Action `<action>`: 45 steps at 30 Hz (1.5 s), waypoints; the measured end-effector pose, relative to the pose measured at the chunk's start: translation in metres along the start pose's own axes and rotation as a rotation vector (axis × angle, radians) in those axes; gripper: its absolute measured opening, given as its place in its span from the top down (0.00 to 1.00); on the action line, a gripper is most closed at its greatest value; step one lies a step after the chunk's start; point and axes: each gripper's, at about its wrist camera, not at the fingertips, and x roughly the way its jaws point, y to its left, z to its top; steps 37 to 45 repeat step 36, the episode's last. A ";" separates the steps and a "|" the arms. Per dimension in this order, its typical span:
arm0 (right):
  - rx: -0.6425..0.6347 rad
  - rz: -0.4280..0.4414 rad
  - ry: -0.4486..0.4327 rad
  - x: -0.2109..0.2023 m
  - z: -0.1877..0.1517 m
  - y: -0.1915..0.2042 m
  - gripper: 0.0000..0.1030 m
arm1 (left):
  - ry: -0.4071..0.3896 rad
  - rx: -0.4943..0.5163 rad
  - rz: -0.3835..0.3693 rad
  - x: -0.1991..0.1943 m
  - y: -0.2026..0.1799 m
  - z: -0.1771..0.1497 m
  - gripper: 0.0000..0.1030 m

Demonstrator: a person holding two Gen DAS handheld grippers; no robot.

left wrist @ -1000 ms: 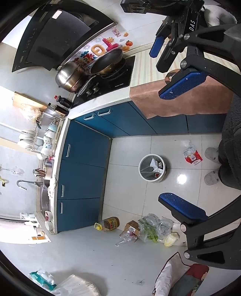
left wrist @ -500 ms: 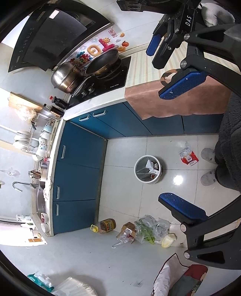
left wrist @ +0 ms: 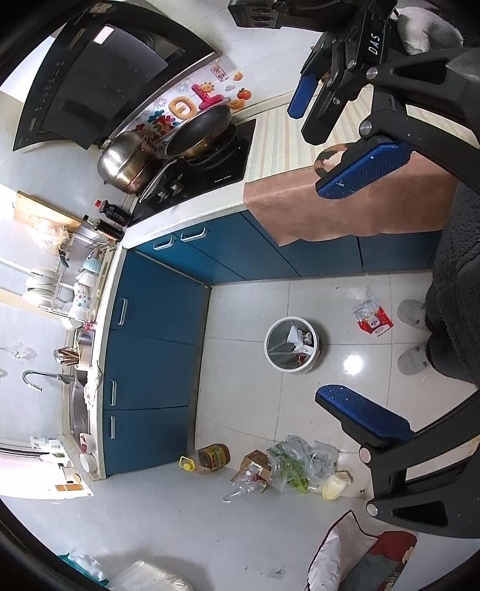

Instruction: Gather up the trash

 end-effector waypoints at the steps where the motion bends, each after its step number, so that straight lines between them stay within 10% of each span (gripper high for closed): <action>1: 0.000 0.000 0.000 0.000 0.000 0.000 0.00 | 0.003 0.000 0.001 0.001 -0.001 -0.001 0.00; 45: -0.001 0.020 -0.003 -0.010 -0.012 -0.006 0.00 | -0.012 0.005 -0.018 -0.007 -0.005 -0.005 0.00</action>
